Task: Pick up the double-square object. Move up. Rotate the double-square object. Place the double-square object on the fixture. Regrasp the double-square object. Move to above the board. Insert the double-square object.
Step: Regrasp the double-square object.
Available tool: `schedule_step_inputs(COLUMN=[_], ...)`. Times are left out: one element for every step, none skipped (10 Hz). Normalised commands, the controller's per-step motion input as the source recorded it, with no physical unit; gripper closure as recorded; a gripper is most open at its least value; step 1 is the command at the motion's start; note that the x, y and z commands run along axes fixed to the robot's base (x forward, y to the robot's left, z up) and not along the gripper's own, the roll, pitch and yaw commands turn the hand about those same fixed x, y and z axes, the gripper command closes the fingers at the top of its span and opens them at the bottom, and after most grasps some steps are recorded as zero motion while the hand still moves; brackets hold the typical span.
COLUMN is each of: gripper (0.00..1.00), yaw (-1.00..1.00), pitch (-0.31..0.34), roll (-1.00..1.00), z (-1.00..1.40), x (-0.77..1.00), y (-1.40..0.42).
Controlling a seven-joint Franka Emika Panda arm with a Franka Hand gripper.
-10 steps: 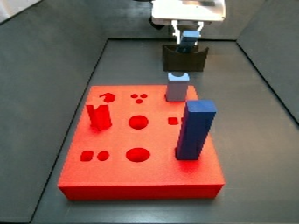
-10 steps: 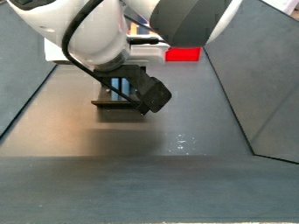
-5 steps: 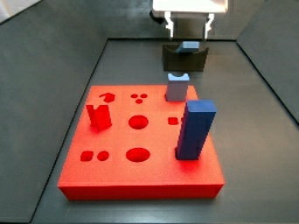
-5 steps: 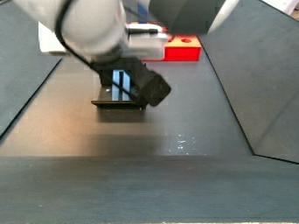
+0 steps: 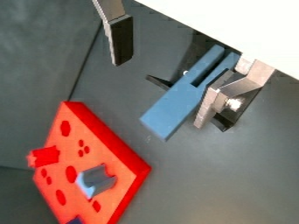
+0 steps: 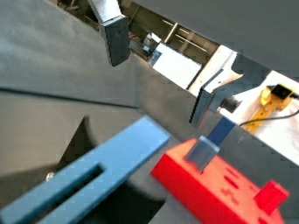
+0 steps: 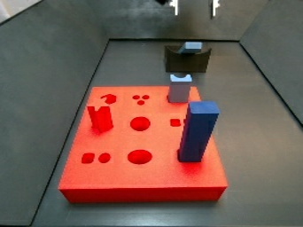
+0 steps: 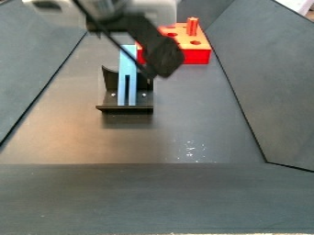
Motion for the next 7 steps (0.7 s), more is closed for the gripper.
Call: schedule_step_inputs(gripper=[0.0,0.0,0.0,0.0,0.0,0.0,0.0], yaw=[0.0,0.03,0.03,0.03,0.03,0.03,0.03], pitch=[0.087,0.055,0.053,0.043,0.039,0.033,0.03], roll=[0.05,1.0,1.0,1.0,1.0,1.0,1.0], z=[0.31,0.8,0.76,0.74,0.71,0.47,0.17], x=[-0.03,0.01,0.01,-0.02,-0.05,-0.07,-0.05], y=[0.01,-1.0,-1.0,-1.0,-1.0,-0.84,-0.59])
